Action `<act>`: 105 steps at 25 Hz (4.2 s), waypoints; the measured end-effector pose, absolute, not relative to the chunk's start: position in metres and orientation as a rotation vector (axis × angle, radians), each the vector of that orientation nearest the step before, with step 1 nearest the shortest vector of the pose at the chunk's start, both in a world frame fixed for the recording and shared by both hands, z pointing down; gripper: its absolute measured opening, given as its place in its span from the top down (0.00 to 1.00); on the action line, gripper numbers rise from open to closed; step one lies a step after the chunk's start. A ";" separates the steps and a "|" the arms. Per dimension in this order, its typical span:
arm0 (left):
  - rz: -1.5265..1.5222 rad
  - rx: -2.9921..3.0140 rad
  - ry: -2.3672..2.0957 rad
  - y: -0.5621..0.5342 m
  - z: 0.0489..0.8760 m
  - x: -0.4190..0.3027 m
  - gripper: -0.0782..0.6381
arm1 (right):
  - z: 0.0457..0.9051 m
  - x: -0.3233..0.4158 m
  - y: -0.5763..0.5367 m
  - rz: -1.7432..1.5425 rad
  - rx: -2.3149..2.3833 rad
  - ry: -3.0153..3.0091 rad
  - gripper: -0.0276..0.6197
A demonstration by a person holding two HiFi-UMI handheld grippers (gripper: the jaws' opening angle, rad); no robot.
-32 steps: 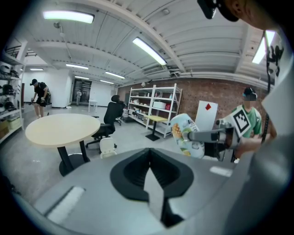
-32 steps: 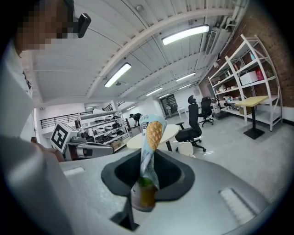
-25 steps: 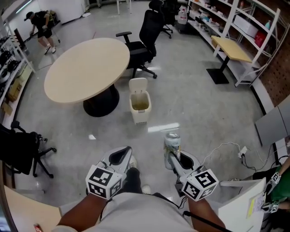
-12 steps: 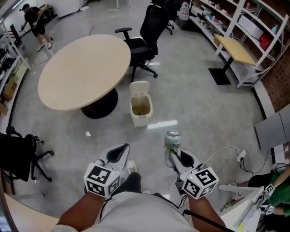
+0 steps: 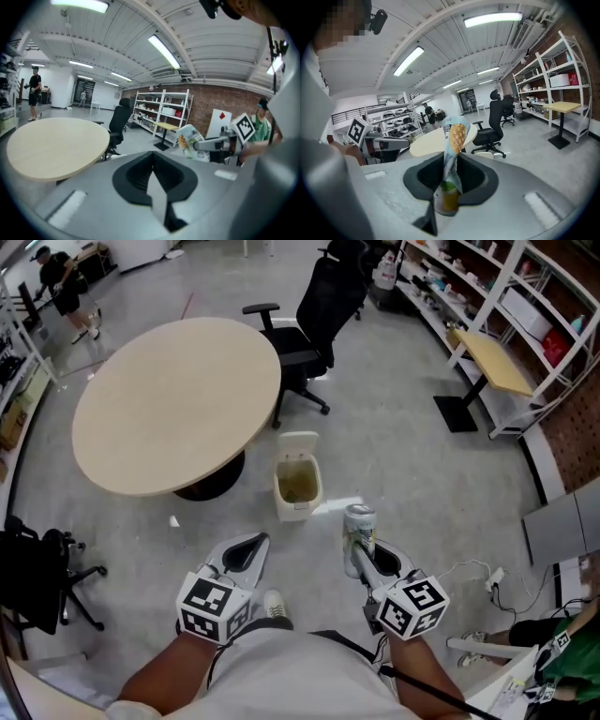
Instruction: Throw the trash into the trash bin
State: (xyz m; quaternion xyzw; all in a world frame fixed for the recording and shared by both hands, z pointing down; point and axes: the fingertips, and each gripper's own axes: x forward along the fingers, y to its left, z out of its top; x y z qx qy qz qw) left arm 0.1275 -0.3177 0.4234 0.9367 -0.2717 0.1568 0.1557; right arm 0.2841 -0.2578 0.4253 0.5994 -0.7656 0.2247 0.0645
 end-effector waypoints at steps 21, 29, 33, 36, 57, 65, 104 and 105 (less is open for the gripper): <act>0.396 2.644 -0.836 -0.382 0.427 0.112 0.88 | 0.417 0.271 -0.340 0.625 1.716 -2.332 0.85; 0.443 2.617 -0.909 -0.402 0.434 0.115 0.88 | 0.431 0.272 -0.380 0.651 1.633 -2.388 0.85; 0.473 2.590 -0.950 -0.422 0.441 0.121 0.88 | 0.439 0.279 -0.404 0.673 1.583 -2.410 0.85; 0.472 2.580 -0.971 -0.439 0.442 0.135 0.88 | 0.445 0.291 -0.421 0.682 1.551 -2.416 0.85; 0.618 2.469 -1.145 -0.529 0.478 0.214 0.88 | 0.519 0.355 -0.501 0.841 1.271 -2.431 0.85; 0.753 2.382 -1.057 -0.518 0.525 0.225 0.88 | 0.590 0.343 -0.496 0.972 1.129 -2.313 0.85; 0.984 1.939 -0.802 -0.507 0.836 0.241 0.88 | 0.943 0.283 -0.510 1.164 0.809 -1.765 0.85; 0.981 1.934 -0.807 -0.507 0.840 0.241 0.88 | 0.947 0.282 -0.511 1.155 0.809 -1.765 0.85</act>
